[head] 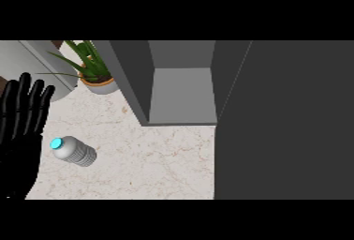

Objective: Pick up the bottled water, place it into the cabinet and close the cabinet

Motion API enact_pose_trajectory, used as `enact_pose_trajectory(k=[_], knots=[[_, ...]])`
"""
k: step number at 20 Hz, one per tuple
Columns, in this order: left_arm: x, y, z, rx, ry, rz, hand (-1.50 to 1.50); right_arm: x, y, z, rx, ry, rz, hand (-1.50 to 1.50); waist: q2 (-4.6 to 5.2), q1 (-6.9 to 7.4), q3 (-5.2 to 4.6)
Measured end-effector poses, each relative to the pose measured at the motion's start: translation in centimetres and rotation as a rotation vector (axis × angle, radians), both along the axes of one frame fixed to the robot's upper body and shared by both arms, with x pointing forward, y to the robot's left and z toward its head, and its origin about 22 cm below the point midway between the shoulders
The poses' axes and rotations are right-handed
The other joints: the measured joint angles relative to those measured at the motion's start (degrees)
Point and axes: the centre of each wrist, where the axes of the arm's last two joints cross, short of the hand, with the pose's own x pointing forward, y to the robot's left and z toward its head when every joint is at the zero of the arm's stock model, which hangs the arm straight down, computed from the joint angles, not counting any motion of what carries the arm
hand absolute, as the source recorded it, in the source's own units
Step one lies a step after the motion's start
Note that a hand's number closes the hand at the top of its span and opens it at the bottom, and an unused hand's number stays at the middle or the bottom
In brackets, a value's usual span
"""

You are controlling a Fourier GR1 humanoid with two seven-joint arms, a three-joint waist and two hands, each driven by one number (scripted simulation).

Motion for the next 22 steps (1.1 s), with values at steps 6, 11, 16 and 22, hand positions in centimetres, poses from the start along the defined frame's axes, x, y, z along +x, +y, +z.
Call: enact_pose_trajectory(k=[6, 11, 16, 22], knots=[[-0.8, 2.3, 0.1, -0.019, -0.029, 0.246, -1.50, -2.6, 0.5, 0.3, -0.006, 0.005, 0.022, -1.50, 1.78, 0.44, -0.25], [-2.5, 3.5, -0.7, -0.219, 0.064, 0.459, -1.50, -4.4, 1.8, 0.2, 0.036, 0.093, 0.179, -1.50, 2.07, 1.05, -0.31], [-5.2, 2.8, 1.8, -0.295, 0.089, 0.534, -1.50, -6.6, 2.9, 1.7, 0.054, 0.120, 0.244, -1.50, 2.24, 0.81, -0.31], [-8.0, 2.0, 3.7, -0.323, 0.133, 0.561, -1.50, -8.5, 4.5, 2.7, 0.054, 0.125, 0.267, -1.50, 2.34, 0.71, -0.31]])
